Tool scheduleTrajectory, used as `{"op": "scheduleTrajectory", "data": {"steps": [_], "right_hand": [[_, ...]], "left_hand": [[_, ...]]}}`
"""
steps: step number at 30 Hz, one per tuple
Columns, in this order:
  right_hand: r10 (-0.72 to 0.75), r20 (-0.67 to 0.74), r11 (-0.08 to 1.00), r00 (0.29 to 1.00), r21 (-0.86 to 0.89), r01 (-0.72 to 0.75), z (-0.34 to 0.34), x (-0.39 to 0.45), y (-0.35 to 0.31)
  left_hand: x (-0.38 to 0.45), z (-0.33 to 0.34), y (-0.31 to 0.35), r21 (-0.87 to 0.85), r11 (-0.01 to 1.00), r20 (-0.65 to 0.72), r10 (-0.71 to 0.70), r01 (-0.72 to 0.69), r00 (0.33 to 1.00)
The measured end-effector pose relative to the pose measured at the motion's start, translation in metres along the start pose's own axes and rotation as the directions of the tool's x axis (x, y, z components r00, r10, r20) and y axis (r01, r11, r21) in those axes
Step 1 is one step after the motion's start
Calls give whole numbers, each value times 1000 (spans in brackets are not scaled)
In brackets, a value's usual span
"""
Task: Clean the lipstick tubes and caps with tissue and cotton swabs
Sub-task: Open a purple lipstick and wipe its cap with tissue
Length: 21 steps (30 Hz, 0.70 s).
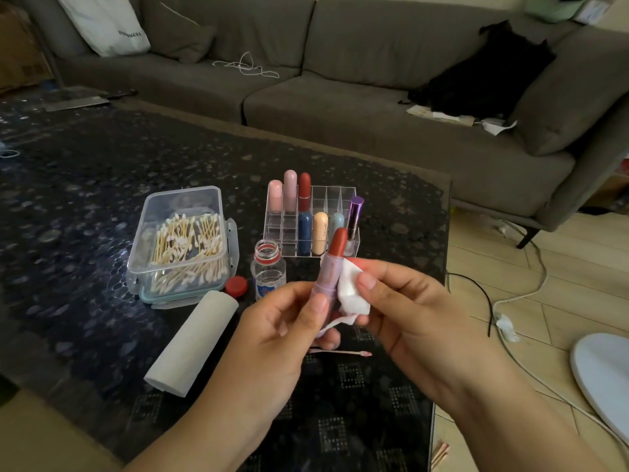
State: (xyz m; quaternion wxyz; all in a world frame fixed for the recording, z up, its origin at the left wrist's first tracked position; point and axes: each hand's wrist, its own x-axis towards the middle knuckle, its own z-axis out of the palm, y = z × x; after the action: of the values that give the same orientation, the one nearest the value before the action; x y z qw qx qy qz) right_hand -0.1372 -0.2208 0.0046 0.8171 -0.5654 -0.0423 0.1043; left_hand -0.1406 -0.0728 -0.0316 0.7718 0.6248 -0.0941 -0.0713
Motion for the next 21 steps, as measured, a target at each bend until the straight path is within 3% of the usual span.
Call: {"op": "scheduleTrajectory", "data": {"steps": [8,16,21], "right_hand": [[45,-25,976,999,214,-39,5,0,3],[7,-7,993,1000,118,-7,4,3,10],[-50,74,999,996,2,50,5,0,9]], "left_hand": [[0,1,0,-71,997,34,-7,9,999],[0,-1,0,-66,998,52,26,-22,998],[-1,-1,1,-24,1000,51,13,-12,999]]}}
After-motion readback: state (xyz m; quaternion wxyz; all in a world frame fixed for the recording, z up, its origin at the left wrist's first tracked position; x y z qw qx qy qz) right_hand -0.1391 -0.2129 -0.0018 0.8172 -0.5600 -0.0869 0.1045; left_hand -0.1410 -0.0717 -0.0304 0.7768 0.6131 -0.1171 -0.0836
